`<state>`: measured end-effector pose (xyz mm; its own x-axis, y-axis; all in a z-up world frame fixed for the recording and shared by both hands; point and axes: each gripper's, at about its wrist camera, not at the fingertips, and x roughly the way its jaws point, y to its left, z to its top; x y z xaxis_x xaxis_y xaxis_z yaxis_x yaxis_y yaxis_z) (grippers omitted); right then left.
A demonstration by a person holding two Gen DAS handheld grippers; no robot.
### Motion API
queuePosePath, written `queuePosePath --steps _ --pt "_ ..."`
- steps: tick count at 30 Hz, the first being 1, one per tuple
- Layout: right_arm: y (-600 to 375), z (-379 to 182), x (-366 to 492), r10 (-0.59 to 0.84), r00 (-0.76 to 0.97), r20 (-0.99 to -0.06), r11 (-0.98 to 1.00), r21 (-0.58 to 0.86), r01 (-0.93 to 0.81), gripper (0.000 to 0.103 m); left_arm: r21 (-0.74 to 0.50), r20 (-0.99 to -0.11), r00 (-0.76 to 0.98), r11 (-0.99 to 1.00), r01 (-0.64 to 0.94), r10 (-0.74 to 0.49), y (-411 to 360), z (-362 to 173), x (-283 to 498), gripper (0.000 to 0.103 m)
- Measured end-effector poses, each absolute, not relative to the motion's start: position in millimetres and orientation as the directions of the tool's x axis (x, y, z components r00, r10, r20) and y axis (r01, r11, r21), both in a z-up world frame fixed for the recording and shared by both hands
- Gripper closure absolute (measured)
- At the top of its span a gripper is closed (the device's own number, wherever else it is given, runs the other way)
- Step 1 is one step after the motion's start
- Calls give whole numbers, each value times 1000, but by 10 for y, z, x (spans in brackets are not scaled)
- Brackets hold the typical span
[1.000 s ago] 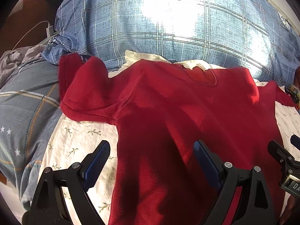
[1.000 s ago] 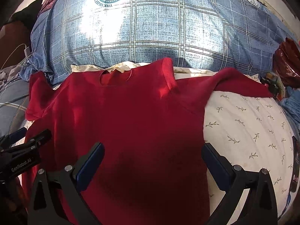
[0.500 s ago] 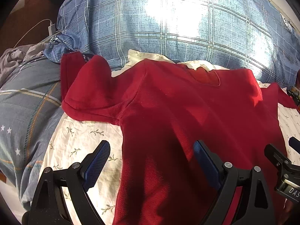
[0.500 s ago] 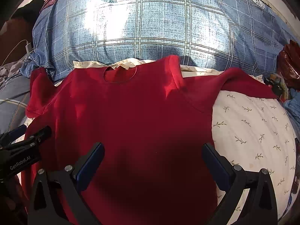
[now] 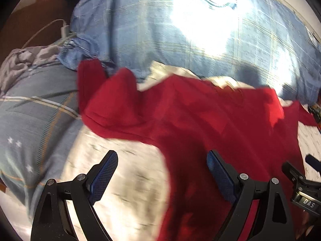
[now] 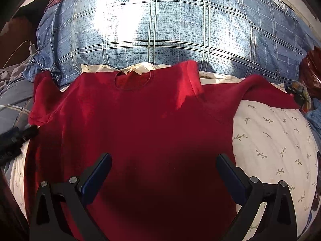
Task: Fold small clothes
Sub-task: 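Grasp the sweater sleeve cuff with the left gripper and lift it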
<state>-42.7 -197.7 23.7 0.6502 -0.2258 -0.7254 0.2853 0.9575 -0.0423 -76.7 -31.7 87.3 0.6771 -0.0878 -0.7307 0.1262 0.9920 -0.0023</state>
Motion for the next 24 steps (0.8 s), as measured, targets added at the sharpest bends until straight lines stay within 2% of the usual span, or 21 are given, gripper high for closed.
queuePosePath --steps 7,13,15,20,21,23,24 --pt "-1902 278 -300 -192 663 -724 966 -21 257 0 10 -663 747 999 -51 45 475 1324 -274 12" --pt "-1758 198 -51 -155 662 -734 978 -20 208 1 156 -645 726 971 -181 239 823 1192 680 15" --pt "-1716 171 20 -145 660 -737 982 -27 185 1 150 -672 701 971 -188 240 898 1034 1011 25" --pt "-1706 131 125 -101 660 -745 988 2 153 1 213 -718 624 950 -227 309 1022 629 1761 37" --pt "-1717 123 120 -98 658 -747 988 5 153 1 214 -721 618 949 -233 314 1050 564 1866 43" --pt "-1731 104 135 -81 655 -751 989 23 149 1 226 -690 651 949 -221 316 1012 524 1960 47" --pt "-1743 104 128 -74 657 -750 989 32 147 2 222 -699 650 954 -201 299 995 490 2014 71"
